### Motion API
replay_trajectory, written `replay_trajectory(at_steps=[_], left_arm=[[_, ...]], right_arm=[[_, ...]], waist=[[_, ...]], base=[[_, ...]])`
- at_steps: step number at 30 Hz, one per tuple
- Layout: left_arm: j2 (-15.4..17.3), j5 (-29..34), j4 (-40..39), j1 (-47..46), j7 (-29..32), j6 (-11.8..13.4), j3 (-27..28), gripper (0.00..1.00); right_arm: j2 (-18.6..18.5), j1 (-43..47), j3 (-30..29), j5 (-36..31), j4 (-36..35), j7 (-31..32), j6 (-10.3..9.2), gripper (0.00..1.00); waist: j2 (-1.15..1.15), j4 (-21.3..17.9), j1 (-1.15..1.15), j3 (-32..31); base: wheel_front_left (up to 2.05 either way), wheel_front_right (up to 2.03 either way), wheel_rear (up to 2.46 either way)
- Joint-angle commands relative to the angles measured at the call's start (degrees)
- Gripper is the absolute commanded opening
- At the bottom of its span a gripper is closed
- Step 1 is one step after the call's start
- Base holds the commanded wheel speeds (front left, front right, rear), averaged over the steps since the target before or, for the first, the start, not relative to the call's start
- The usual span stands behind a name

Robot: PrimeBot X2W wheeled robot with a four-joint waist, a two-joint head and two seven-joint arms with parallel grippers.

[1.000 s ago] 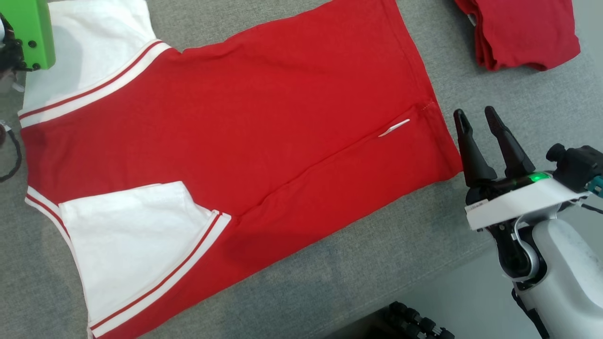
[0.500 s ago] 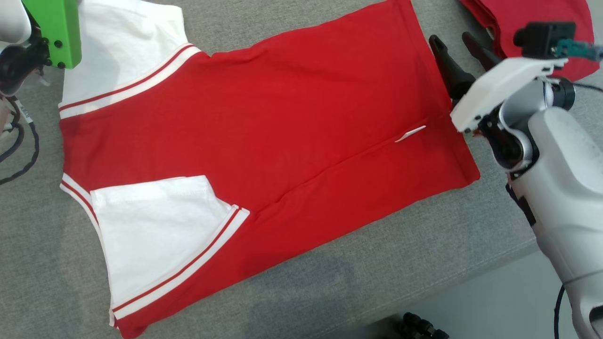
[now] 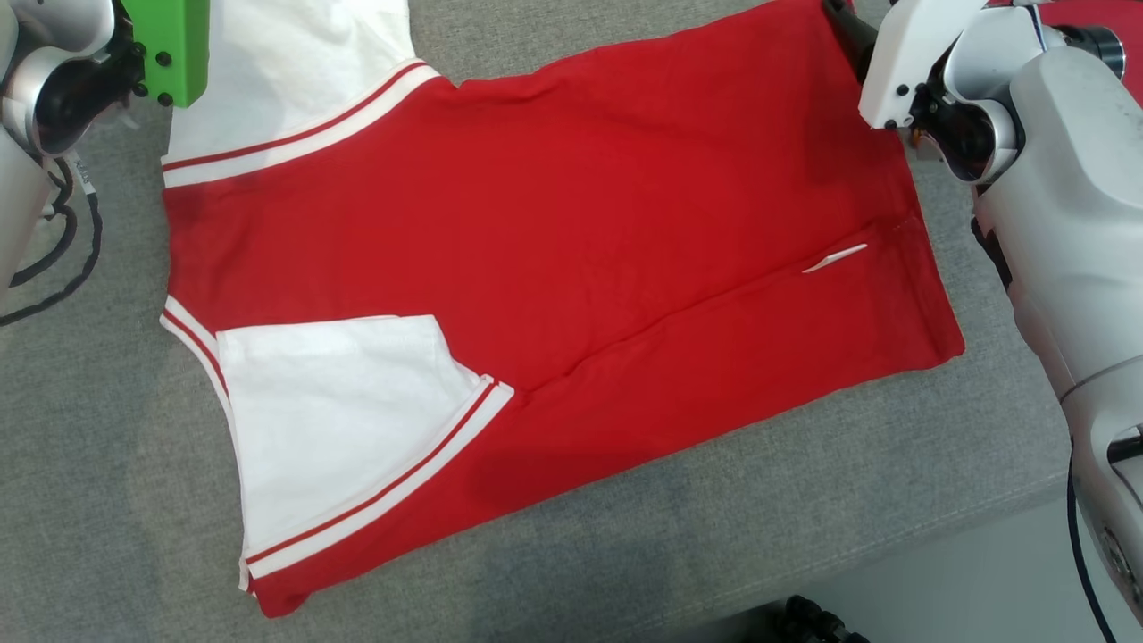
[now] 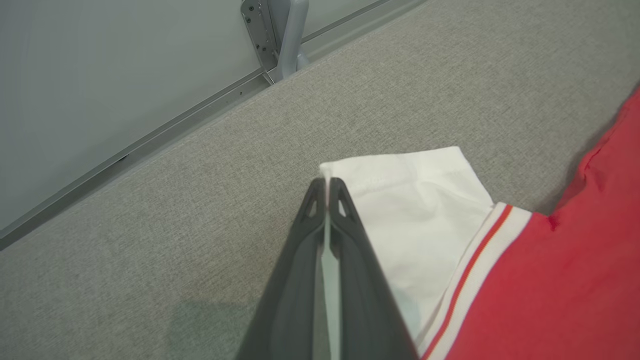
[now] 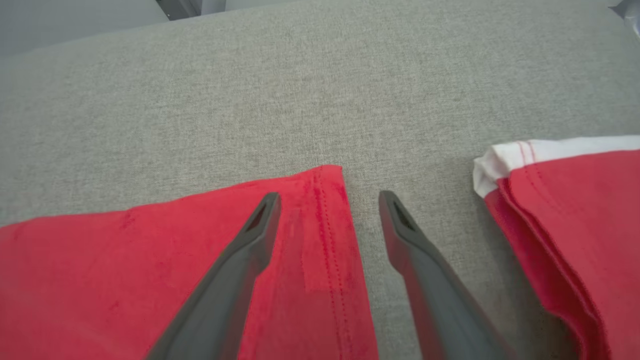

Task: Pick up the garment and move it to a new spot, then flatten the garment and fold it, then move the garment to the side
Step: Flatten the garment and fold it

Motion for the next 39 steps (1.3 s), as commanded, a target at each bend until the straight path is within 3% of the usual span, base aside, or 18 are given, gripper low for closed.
replay_trajectory(at_steps=[1, 11, 13, 14, 18, 19, 20, 22, 23, 24, 31, 32, 33, 34, 39], left_arm=[[0.4, -0.9, -0.5, -1.2, -0.4, -0.1, -0.7, 0.0], [1.0, -2.9, -1.4, -3.2, -1.5, -0.1, -4.5, 0.0], [1.0, -3.4, -1.4, -3.5, -1.8, -0.1, -5.2, 0.0], [1.0, -3.5, -1.3, -3.6, -2.0, -0.1, -5.5, 0.0], [0.7, -4.3, -1.2, -3.9, -2.4, -0.1, -6.5, 0.0], [0.6, -4.5, -1.2, -4.0, -2.6, -0.1, -6.8, 0.0], [0.4, -4.7, -1.1, -4.1, -2.6, -0.1, -7.1, 0.0], [0.3, -4.8, -0.9, -4.2, -3.1, -0.1, -7.8, 0.0], [0.4, -5.1, -0.9, -4.4, -3.2, -0.1, -8.1, 0.0], [0.4, -5.3, -0.8, -4.5, -3.4, -0.1, -8.4, 0.0], [0.4, -6.8, -0.2, -5.0, -4.8, -0.1, -10.4, 0.0], [0.4, -6.9, -0.1, -5.0, -5.1, -0.1, -10.7, 0.0], [0.5, -7.2, 0.0, -5.1, -5.1, -0.1, -11.0, 0.0], [0.5, -7.5, 0.1, -5.2, -5.3, -0.1, -11.3, 0.0], [0.6, -8.1, 0.4, -5.8, -5.8, -0.1, -12.6, 0.0]], right_arm=[[0.4, -1.3, -0.3, -0.8, 1.9, -0.2, -0.01, 1.0], [2.0, -6.6, -2.0, -1.9, 11.2, -1.4, -0.01, 1.0], [2.1, -7.5, -2.1, -2.1, 12.6, -1.6, -0.01, 0.92], [2.1, -7.9, -2.2, -2.2, 13.3, -1.7, -0.01, 0.76], [2.3, -8.8, -2.3, -2.5, 15.1, -2.1, -0.01, 0.62], [2.2, -9.0, -2.3, -2.7, 15.5, -2.3, -0.01, 0.48], [2.2, -9.2, -2.3, -2.7, 16.0, -2.4, -0.01, 0.44], [2.1, -9.6, -2.5, -2.7, 16.8, -2.5, -0.01, 0.22], [2.2, -9.8, -2.6, -2.7, 17.2, -2.4, -0.01, 0.03], [2.2, -10.0, -2.6, -2.7, 17.5, -2.1, -0.01, 0.0], [1.5, -10.7, -2.8, -4.3, 19.3, -1.3, -0.01, 0.0], [1.4, -10.8, -3.0, -4.6, 19.5, -1.4, -0.01, 0.42], [1.2, -10.9, -3.2, -4.9, 19.6, -1.2, -0.01, 0.77], [1.1, -10.9, -3.4, -5.0, 19.8, -0.7, -0.01, 1.0], [0.5, -10.7, -4.8, -6.0, 20.1, 0.9, -0.01, 1.0]], waist=[[0.0, 0.6, 0.0, 0.5], [0.0, 2.1, 0.0, 1.3], [0.0, 2.3, 0.0, 1.4], [0.0, 2.4, 0.0, 1.4], [0.0, 2.8, 0.0, 1.4], [0.0, 3.0, 0.0, 1.4], [0.0, 3.1, 0.0, 1.3], [0.0, 3.4, 0.0, 1.3], [0.0, 3.5, 0.0, 1.3], [0.0, 3.6, 0.0, 1.3], [0.0, 4.2, 0.0, 0.9], [0.0, 4.2, 0.0, 0.9], [0.0, 4.3, 0.0, 0.8], [0.0, 4.3, 0.0, 0.8], [0.0, 4.6, 0.0, 1.0]], base=[[0.0, 0.0, 0.0], [0.0, 0.0, 0.0], [0.0, 0.0, 0.0], [0.0, 0.0, 0.0], [0.0, 0.0, 0.0], [0.0, 0.0, 0.0], [0.0, 0.0, 0.0], [0.0, 0.0, 0.0], [0.0, 0.0, 0.0], [0.0, 0.0, 0.0], [0.0, 0.0, 0.0], [0.0, 0.0, 0.0], [0.0, 0.0, 0.0], [0.0, 0.0, 0.0], [0.0, 0.0, 0.0]])
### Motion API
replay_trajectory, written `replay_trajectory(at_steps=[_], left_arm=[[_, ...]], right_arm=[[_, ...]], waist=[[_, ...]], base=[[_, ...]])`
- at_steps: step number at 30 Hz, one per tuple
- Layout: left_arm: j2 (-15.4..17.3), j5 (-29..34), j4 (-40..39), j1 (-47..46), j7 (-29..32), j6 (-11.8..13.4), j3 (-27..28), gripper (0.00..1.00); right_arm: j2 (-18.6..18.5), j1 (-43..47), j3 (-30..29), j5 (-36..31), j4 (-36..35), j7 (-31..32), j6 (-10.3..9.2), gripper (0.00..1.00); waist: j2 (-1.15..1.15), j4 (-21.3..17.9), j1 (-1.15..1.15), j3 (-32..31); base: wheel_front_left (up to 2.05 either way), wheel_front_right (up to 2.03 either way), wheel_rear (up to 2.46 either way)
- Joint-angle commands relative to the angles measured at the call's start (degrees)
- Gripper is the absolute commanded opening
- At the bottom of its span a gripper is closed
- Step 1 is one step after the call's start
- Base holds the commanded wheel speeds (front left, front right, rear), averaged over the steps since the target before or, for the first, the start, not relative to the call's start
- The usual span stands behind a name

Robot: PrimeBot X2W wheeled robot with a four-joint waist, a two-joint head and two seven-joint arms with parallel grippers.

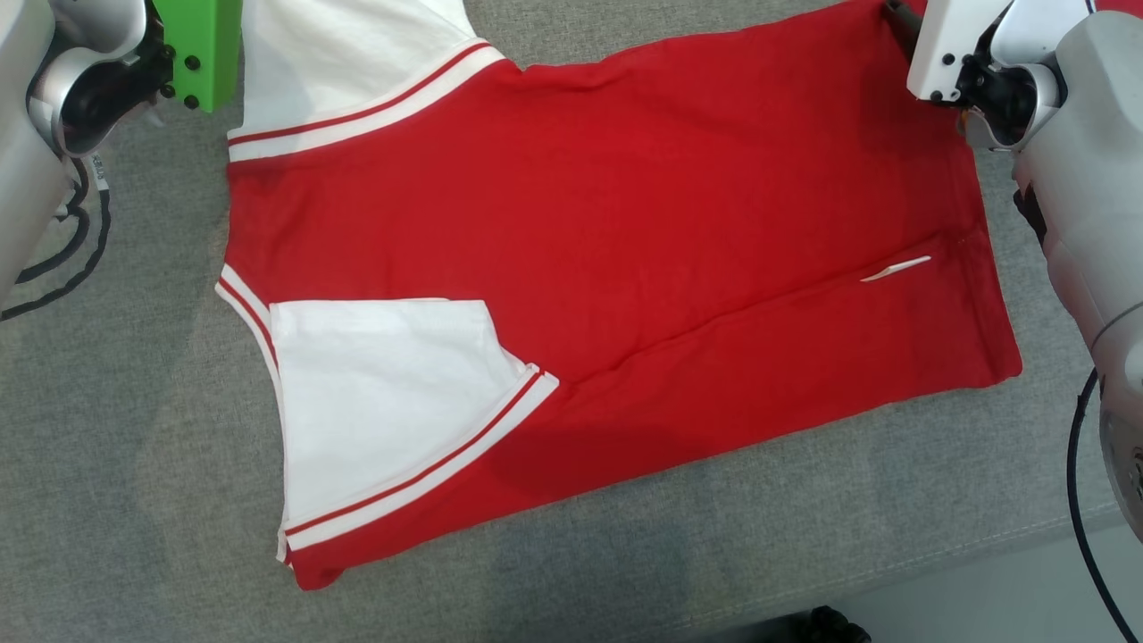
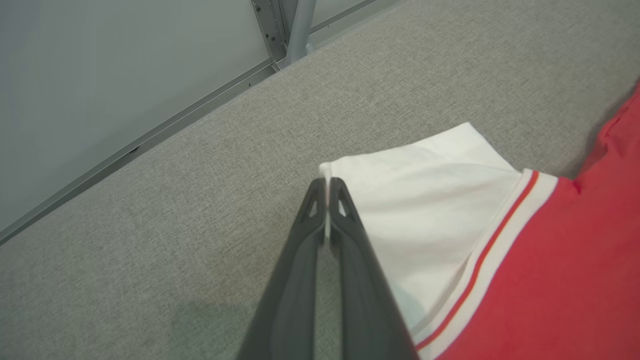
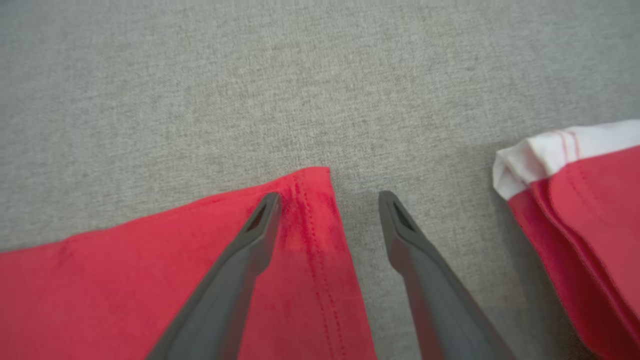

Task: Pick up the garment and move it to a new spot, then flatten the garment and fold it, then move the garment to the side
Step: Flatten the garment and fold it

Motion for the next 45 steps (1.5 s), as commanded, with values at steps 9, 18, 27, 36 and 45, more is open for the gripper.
replay_trajectory(at_steps=[9, 18, 27, 36, 45], left_arm=[[-0.5, -1.2, 0.0, -1.8, -1.1, -0.1, -2.0, 0.0], [0.1, 1.1, 0.9, -4.1, -7.6, -0.1, -3.1, 0.0], [-0.8, 2.1, 2.7, -6.2, -18.2, 0.0, -2.7, 0.0], [2.2, -0.1, -3.3, 0.0, -29.5, 0.0, -3.4, 0.0], [8.4, -4.1, -14.3, 11.6, -36.1, 0.6, -2.9, 0.0]], right_arm=[[0.3, -0.7, -2.2, -2.7, 0.3, 0.0, -0.01, 0.2], [0.4, -2.2, -3.7, -4.2, 0.3, -4.0, -0.01, 0.0], [-0.8, -2.3, -5.5, -2.4, -0.6, -10.4, -0.01, 0.0], [-2.2, 6.3, -3.6, 4.9, -8.1, -17.2, -0.01, 0.0], [-8.4, 19.4, 2.7, 15.0, -21.6, -22.2, -0.01, 0.0]], waist=[[0.0, 0.8, 0.0, 0.4], [0.0, 1.1, 0.0, 0.5], [0.0, 2.0, 0.0, 0.0], [0.0, 3.4, 0.0, -3.4], [0.0, 5.2, 0.0, -6.7]], base=[[0.0, 0.0, 0.0], [0.0, 0.0, 0.0], [0.0, 0.0, 0.0], [0.0, 0.0, 0.0], [0.0, 0.0, 0.0]])
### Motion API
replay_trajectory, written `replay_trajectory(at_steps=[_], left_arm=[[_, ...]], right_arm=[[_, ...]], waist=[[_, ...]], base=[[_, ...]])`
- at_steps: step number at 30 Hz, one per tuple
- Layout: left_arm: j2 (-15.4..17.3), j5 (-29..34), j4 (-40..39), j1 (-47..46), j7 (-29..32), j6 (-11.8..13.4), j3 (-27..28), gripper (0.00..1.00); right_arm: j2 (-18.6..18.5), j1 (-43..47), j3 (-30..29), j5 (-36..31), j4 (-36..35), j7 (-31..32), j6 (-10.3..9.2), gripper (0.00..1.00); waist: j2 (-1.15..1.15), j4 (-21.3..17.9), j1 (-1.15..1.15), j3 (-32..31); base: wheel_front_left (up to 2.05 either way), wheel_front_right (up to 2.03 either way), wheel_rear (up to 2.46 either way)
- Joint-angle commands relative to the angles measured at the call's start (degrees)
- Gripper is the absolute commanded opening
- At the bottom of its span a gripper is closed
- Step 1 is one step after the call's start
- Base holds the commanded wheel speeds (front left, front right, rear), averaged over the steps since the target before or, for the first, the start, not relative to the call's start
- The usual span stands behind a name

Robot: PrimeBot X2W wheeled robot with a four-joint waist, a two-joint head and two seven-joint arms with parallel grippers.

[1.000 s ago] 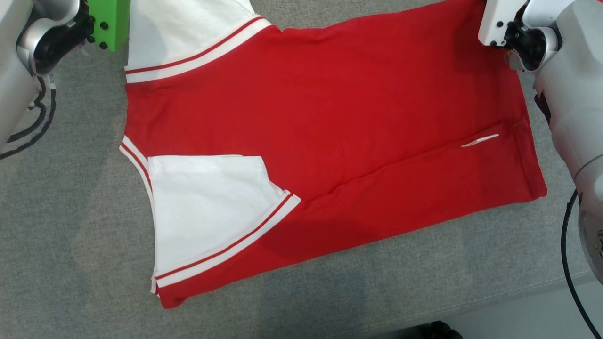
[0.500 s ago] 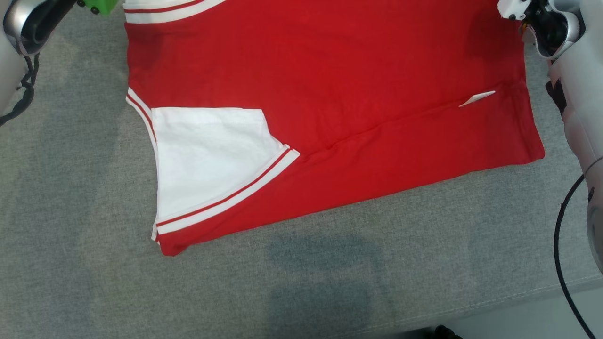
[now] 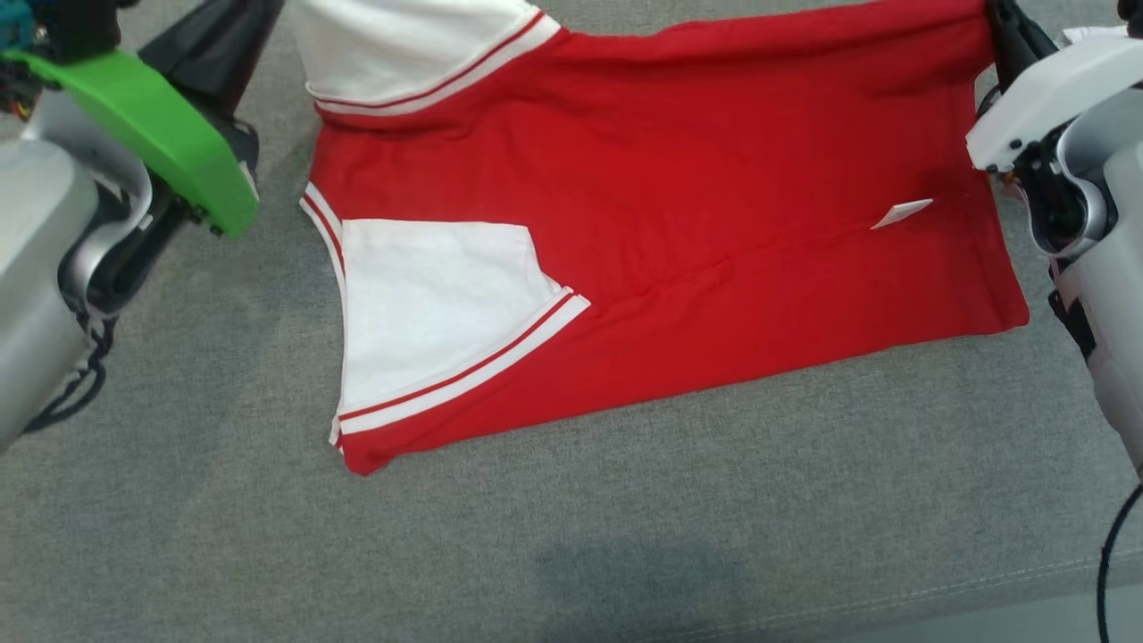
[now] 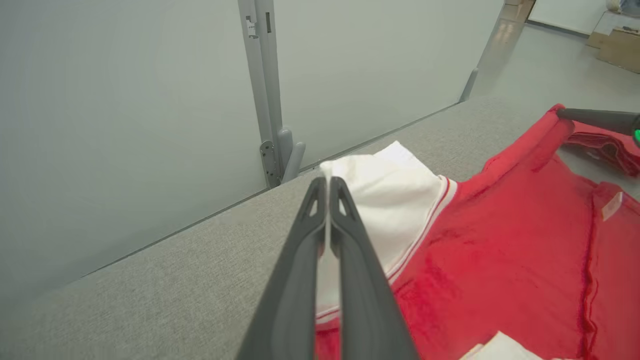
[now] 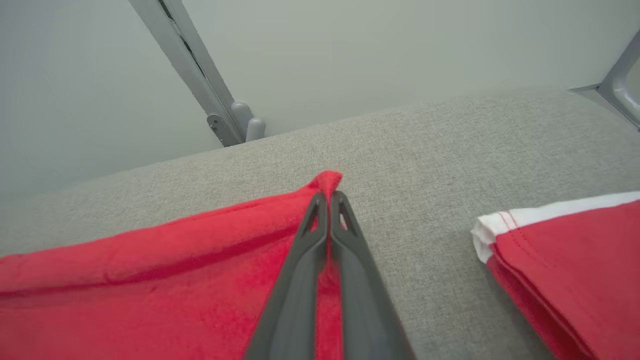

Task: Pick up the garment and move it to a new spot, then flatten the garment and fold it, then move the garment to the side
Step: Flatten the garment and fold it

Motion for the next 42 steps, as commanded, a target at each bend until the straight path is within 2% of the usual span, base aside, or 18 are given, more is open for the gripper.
replay_trajectory(at_steps=[1, 6, 10, 19, 26, 33, 37, 41, 42], left_arm=[[1.3, -0.5, -2.5, 2.9, -0.8, 0.9, 0.2, 0.0], [4.5, -1.6, -11.1, 8.9, -2.2, 4.7, 1.1, 0.0], [6.8, -2.3, -17.9, 13.7, -2.8, 7.8, 2.0, 0.0], [10.5, -2.5, -28.5, 21.5, -3.1, 12.2, 3.3, 0.0], [11.3, -2.5, -32.1, 25.3, -3.1, 14.0, 4.9, 0.0], [9.8, -2.1, -34.0, 31.9, -3.1, 15.2, 8.6, 0.0], [8.6, -1.7, -34.1, 35.8, -3.1, 14.9, 10.8, 0.0], [7.4, -0.8, -33.5, 38.7, -3.1, 14.6, 12.1, 0.0], [7.0, -0.7, -33.2, 39.3, -3.1, 14.5, 12.5, 0.0]], right_arm=[[-1.8, 2.9, 2.1, 1.2, -2.5, -1.3, -0.01, 0.0], [-5.8, 8.7, 6.1, 5.9, -8.8, -4.1, -0.01, 0.0], [-8.3, 11.7, 7.5, 8.7, -11.1, -6.2, -0.01, 0.0], [-10.6, 16.0, 9.8, 13.8, -14.2, -9.9, -0.01, 0.0], [-12.6, 19.2, 10.4, 17.3, -16.2, -11.9, -0.01, 0.0], [-14.3, 22.9, 10.9, 20.1, -18.5, -12.9, -0.01, 0.0], [-15.1, 24.8, 11.2, 21.2, -19.4, -13.2, -0.01, 0.0], [-15.3, 26.1, 11.5, 22.0, -20.3, -13.3, -0.01, 0.13], [-15.3, 26.5, 11.9, 22.2, -20.6, -13.3, -0.01, 0.18]], waist=[[0.0, 1.0, 0.0, -1.1], [0.0, 1.7, 0.0, -1.8], [0.0, 2.0, 0.0, -2.0], [0.0, 2.3, 0.0, -1.9], [0.0, 2.8, 0.0, -2.1], [0.0, 2.9, 0.0, -2.7], [0.0, 3.0, 0.0, -2.8], [0.0, 3.1, 0.0, -2.6], [0.0, 3.1, 0.0, -2.6]], base=[[0.0, 0.0, 0.0], [0.0, 0.0, 0.0], [0.0, 0.0, 0.0], [0.0, 0.0, 0.0], [0.0, 0.0, 0.0], [0.0, 0.0, 0.0], [0.0, 0.0, 0.0], [0.0, 0.0, 0.0], [0.0, 0.0, 0.0]])
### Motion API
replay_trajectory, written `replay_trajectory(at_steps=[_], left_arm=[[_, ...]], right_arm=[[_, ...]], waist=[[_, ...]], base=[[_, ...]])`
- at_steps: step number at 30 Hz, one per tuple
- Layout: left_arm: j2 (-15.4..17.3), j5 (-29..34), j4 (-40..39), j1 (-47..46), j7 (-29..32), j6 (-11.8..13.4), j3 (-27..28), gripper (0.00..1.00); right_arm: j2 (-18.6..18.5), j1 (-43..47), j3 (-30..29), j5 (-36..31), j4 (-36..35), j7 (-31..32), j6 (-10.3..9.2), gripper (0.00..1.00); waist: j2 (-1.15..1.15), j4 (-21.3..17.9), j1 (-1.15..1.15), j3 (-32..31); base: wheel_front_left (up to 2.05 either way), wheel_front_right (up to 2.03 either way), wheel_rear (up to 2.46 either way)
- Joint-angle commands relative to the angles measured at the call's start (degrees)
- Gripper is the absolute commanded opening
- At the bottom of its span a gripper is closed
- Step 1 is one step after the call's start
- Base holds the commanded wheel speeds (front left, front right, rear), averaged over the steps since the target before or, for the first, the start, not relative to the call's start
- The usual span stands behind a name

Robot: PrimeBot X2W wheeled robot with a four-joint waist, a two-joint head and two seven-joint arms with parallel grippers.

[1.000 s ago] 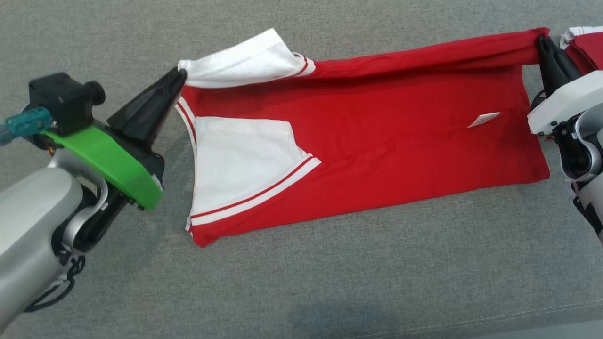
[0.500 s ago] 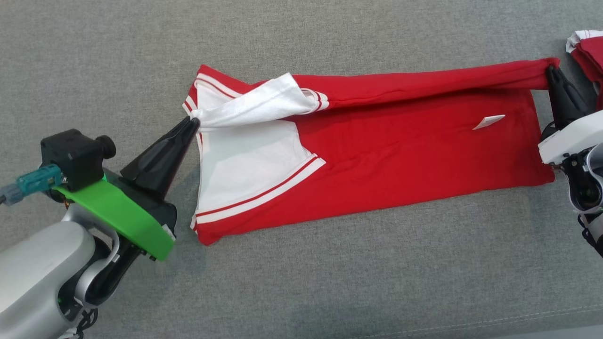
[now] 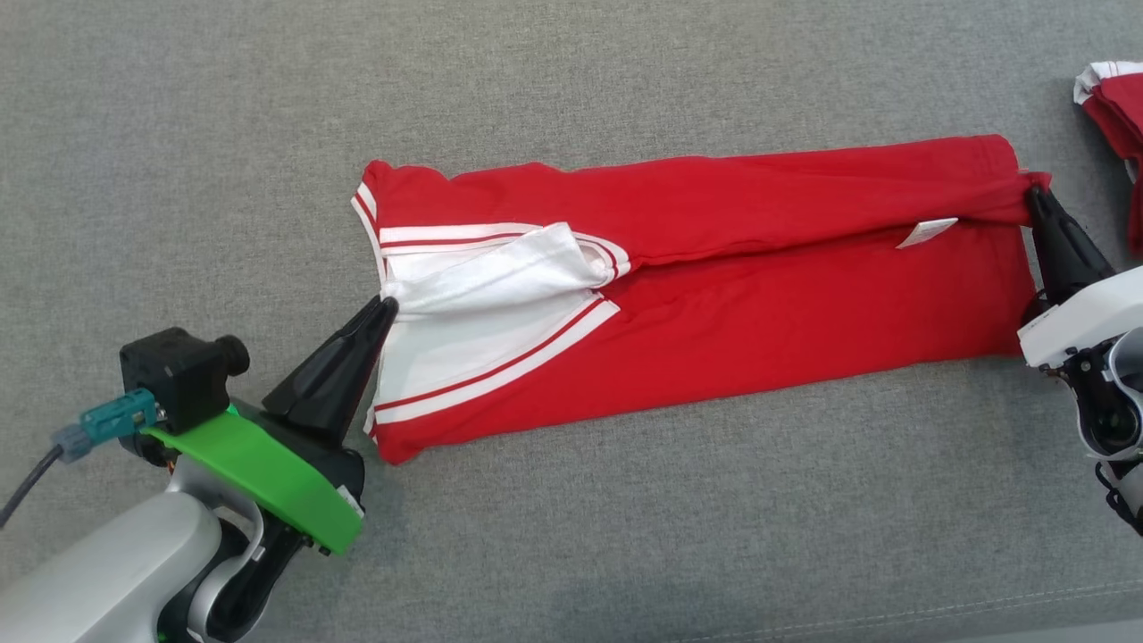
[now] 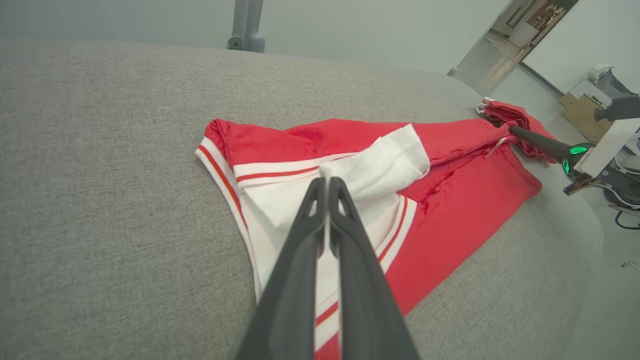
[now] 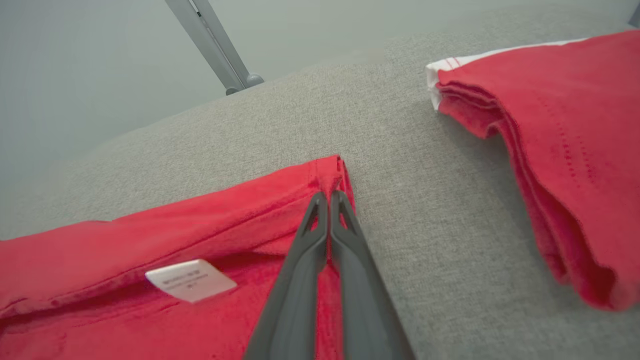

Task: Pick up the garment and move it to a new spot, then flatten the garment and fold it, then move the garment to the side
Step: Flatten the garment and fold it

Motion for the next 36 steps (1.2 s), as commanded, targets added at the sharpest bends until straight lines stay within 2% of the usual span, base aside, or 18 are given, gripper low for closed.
replay_trajectory(at_steps=[1, 3, 4, 5, 6, 7, 8, 13, 18, 20, 21, 25, 27, 32, 36], left_arm=[[-0.5, 0.0, 0.4, 1.3, -0.2, -0.2, 0.5, 0.0], [-1.4, 0.6, 1.3, 2.3, -0.1, -0.3, 1.0, 0.0], [-1.9, 0.7, 1.9, 2.7, -0.1, -0.1, 1.3, 0.0], [-2.3, 0.8, 2.6, 3.4, -0.1, -0.1, 1.1, 0.05], [-2.9, 0.5, 3.4, 4.2, -0.1, 0.1, 1.0, 0.27], [-3.6, -0.8, 4.1, 5.0, -0.2, 0.2, 1.2, 0.75], [-4.2, -0.8, 4.7, 5.2, -0.2, 0.7, 1.9, 1.0], [-6.5, 1.5, 7.0, 7.8, -0.2, 2.0, 4.2, 1.0], [-9.7, 7.8, 7.8, 11.7, -0.2, 6.0, 11.4, 1.0], [-12.7, 14.0, 7.7, 15.2, -0.2, 8.0, 17.3, 1.0], [-12.7, 14.0, 7.7, 15.2, -0.2, 8.0, 17.3, 1.0], [-18.0, 24.8, 7.6, 20.5, -0.1, 10.6, 24.7, 1.0], [-21.1, 30.1, 7.2, 23.3, -0.2, 11.1, 28.1, 1.0], [-27.9, 40.4, 6.4, 29.3, -0.2, 8.7, 33.5, 1.0], [-31.3, 46.2, 7.0, 32.9, -0.2, 5.6, 35.4, 1.0]], right_arm=[[-0.3, 1.1, 0.3, 0.6, -0.3, -0.4, -0.01, 0.29], [-0.4, 1.5, 0.6, 1.2, -0.5, -0.4, -0.01, 0.62], [-0.6, 1.8, 0.6, 1.4, -0.7, -0.4, -0.01, 0.87], [-0.8, 2.3, 0.5, 1.6, -0.9, -0.3, -0.01, 1.0], [-1.0, 2.9, 0.3, 1.9, -1.1, -0.4, -0.01, 1.0], [-1.3, 3.5, -0.5, 2.1, -1.4, -0.4, -0.01, 1.0], [-1.5, 4.0, -1.4, 2.3, -1.8, -0.3, -0.01, 1.0], [-2.6, 9.6, -5.3, 2.8, -5.8, -0.3, -0.01, 1.0], [-1.4, 15.2, -11.1, 1.2, -9.1, -0.4, -0.01, 1.0], [0.5, 17.8, -14.5, -0.9, -10.2, -0.4, -0.01, 1.0], [0.5, 17.8, -14.5, -0.9, -10.2, -0.4, -0.01, 1.0], [3.7, 20.3, -16.9, -4.1, -9.9, -0.4, -0.01, 1.0], [5.3, 20.9, -18.2, -5.3, -9.1, -0.4, -0.01, 1.0], [7.7, 22.4, -20.8, -7.6, -6.7, -0.3, -0.01, 1.0], [8.1, 21.6, -22.8, -9.2, -3.3, -0.3, -0.01, 1.0]], waist=[[0.0, 0.0, 0.0, 0.0], [0.0, 0.0, 0.0, -0.2], [0.0, 0.0, 0.0, -0.3], [0.0, 0.0, 0.0, -0.6], [0.0, 0.0, 0.0, -0.8], [0.0, 0.0, 0.0, -1.1], [0.0, -0.1, 0.0, -1.4], [0.0, -0.5, 0.0, -2.7], [0.0, -1.0, 0.0, -4.6], [0.0, -1.1, 0.0, -6.2], [0.0, -1.1, 0.0, -6.2], [0.0, -0.8, 0.0, -8.8], [0.0, -0.2, 0.0, -10.0], [0.0, 2.3, 0.0, -12.0], [0.0, 4.7, 0.0, -12.6]], base=[[0.0, 0.0, 0.0], [0.0, 0.0, 0.0], [0.0, 0.0, 0.0], [0.0, 0.0, 0.0], [0.0, 0.0, 0.0], [0.0, 0.0, 0.0], [0.0, 0.0, 0.0], [0.0, 0.0, 0.0], [0.0, 0.0, 0.0], [0.0, 0.0, 0.0], [0.0, 0.0, 0.0], [0.0, 0.0, 0.0], [0.0, 0.0, 0.0], [0.0, 0.0, 0.0], [0.0, 0.0, 0.0]])
